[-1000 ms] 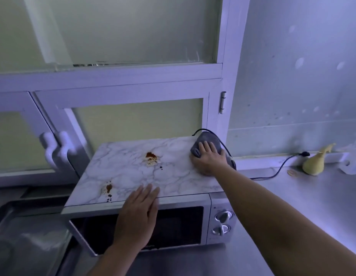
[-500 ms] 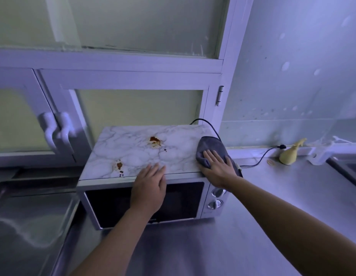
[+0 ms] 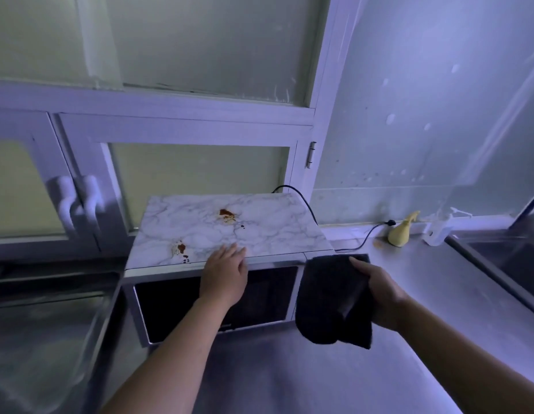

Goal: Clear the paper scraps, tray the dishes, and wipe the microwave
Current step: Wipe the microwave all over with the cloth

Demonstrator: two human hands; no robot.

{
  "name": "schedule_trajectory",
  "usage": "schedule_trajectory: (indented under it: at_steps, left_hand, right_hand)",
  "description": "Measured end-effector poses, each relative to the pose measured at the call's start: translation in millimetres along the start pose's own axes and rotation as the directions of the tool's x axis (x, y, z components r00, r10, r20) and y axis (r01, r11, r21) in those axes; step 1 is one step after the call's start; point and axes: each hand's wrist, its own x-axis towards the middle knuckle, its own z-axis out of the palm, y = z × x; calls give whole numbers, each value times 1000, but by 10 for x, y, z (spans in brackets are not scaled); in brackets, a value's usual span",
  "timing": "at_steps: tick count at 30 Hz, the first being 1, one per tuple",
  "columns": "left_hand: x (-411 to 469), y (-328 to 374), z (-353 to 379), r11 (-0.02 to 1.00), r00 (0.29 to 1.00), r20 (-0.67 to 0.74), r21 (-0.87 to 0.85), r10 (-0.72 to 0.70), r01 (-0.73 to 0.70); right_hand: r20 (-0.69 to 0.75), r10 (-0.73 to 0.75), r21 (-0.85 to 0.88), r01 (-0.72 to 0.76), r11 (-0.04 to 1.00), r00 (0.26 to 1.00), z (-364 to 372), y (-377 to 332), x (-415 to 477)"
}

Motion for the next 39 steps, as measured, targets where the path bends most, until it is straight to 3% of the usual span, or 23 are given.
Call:
schedule_trajectory:
  at_steps: [4,7,9,10,12,14,15,17,18,19,20,22,24,27,29,34,39]
  left_hand:
    - [4,3,23,1000,1000,-10,16,-4,4]
    - [35,35,-80,999,993,115,-36,-13,17]
    - [95,27,-267,967,980,190,-237,-53,98]
    - [124,3,-373,930,983,163,-341,-85,138]
    - [151,-106,-628,900,989,-45,-423,-143,111]
    - [186,-305,-867,913,961,-218,-402,-172,72]
    - [217,-440,-955,913,947,-245,-395,-208,99]
    - [274,-773,-1062,894,916,-219,-378,-338,239]
    - [283,-948,-1095,872,891,-192,-367,-412,324]
    - [279,-1112,-1110,847,864,-168,-355,-475,396]
    - [272,-1259,-1110,824,839,-149,-342,-523,453]
    - [273,-1477,-1077,782,802,-97,-319,-589,536]
    - [295,-1579,-1009,742,782,-39,-347,-622,573]
    - [366,-1625,-867,689,766,38,-411,-642,597]
    - [399,-1645,-755,660,743,51,-423,-667,621]
    - [387,-1710,-625,695,748,-15,-384,-663,608]
    - [404,-1787,-565,726,758,-69,-357,-648,588]
  right_hand:
    - [-254,6,259,62,964,967,-118,76,-41]
    - [-326,-76,310,183,933,942,14,-138,-64]
    - [-343,-213,214,297,930,915,226,-304,-51]
    - [-357,-307,93,361,928,882,337,-369,-19]
    - [-290,-510,-262,446,856,810,569,-457,88]
    - [-70,-660,-585,505,635,748,791,-486,237]
    - [73,-660,-732,489,473,748,876,-490,355]
    - [319,-443,-930,366,22,838,1030,-462,607]
    - [358,-287,-933,332,-138,888,1078,-426,722]
    - [351,-191,-929,316,-191,917,1111,-388,821]
    - [338,-179,-935,307,-179,924,1123,-358,906]
    - [316,-340,-948,307,-81,886,1143,-342,1033]
    - [306,-433,-950,301,-81,848,1160,-345,1176]
    - [312,-307,-950,283,-136,899,1238,-231,1369]
    - [287,-303,-954,242,-177,909,1311,-145,1498]
    - [98,-386,-995,100,-15,917,1468,-276,1834]
    - [68,-402,-997,80,14,913,1505,-558,2294]
